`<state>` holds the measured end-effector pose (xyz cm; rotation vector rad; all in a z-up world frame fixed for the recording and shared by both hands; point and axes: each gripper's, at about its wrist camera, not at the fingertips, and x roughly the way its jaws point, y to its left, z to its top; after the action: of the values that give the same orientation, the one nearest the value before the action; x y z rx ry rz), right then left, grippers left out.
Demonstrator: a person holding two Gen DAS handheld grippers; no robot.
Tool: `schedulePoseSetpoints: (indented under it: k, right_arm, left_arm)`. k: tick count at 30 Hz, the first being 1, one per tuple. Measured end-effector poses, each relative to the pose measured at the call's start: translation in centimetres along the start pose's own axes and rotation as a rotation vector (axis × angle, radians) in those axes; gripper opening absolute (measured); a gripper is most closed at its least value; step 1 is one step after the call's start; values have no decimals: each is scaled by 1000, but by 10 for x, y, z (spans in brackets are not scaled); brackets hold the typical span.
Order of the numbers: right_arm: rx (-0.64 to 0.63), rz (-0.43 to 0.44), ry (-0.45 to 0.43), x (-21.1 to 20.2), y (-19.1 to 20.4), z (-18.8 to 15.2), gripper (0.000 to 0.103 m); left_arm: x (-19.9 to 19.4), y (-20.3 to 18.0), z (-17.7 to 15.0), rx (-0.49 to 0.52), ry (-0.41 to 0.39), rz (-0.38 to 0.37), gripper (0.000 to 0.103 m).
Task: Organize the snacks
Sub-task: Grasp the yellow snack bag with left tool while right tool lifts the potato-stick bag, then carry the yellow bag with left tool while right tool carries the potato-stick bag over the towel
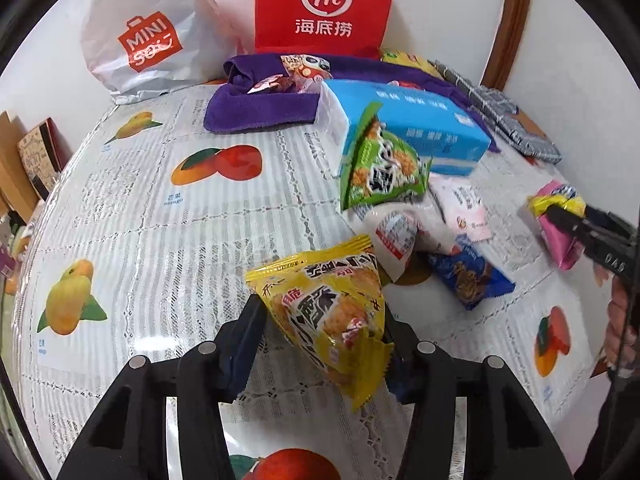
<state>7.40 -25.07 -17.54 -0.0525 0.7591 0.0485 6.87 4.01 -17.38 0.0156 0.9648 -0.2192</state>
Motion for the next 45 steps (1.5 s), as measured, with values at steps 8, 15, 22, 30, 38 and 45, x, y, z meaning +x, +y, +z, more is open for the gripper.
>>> schedulePoseSetpoints:
  k: [8,15,22,30,38,45]
  right_arm:
    - [-9,9,-29,-2,2,13,64]
    - [-6,35,-77,-3,7,44,64]
    - [-13,68,-176,-1,18,101,64]
    - [1,123,-218,21,31,158,64]
    - [8,176,-173,68,38,146,64]
    - [63,219,-188,73,28,138,64]
  left_arm:
    - [-5,14,17,-31,-37,-16,42]
    - [-14,14,64,-34,-102,-17,42]
    - [-8,5,127,-34,-177,-10,43]
    - [18,12,179,-85,-205,-34,44]
    - [46,40,166,-164,-160,-12,44]
    - [51,48,161,-188,-187,0,44]
